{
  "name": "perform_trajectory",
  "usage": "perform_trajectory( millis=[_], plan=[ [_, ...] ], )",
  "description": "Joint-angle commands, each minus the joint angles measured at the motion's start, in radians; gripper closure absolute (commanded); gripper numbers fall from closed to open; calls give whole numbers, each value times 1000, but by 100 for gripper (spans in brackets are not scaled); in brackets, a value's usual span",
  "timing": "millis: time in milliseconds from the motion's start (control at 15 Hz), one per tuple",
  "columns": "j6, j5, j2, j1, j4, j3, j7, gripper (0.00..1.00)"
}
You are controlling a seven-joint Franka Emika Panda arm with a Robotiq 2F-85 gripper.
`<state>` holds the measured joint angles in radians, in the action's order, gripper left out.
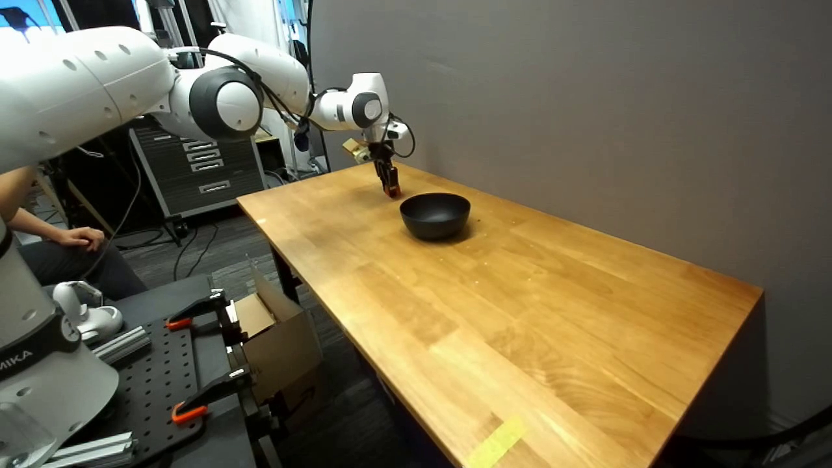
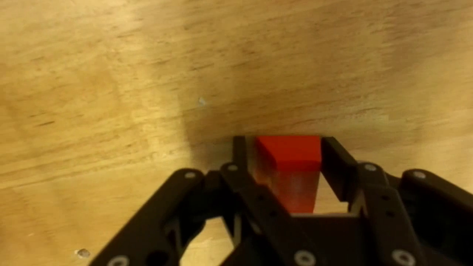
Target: Pick up the green and orange blocks and put them in the bowl
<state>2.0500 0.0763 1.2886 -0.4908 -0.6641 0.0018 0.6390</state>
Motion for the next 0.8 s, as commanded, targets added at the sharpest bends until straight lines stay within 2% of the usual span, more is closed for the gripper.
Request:
perform_trajectory(
  millis=[0, 67, 133, 333, 533, 733],
  plan=[
    [11, 51, 25, -31, 50, -58, 50, 63],
    [7, 66, 23, -37, 49, -71, 55, 59],
    [4, 80, 21, -43, 46, -86, 64, 59],
    [-7, 125, 1, -54, 20, -141, 98, 83],
    [-28, 167, -21, -62, -6, -201, 146, 84],
    [-82, 239, -65, -86, -38, -291, 218, 84]
  ],
)
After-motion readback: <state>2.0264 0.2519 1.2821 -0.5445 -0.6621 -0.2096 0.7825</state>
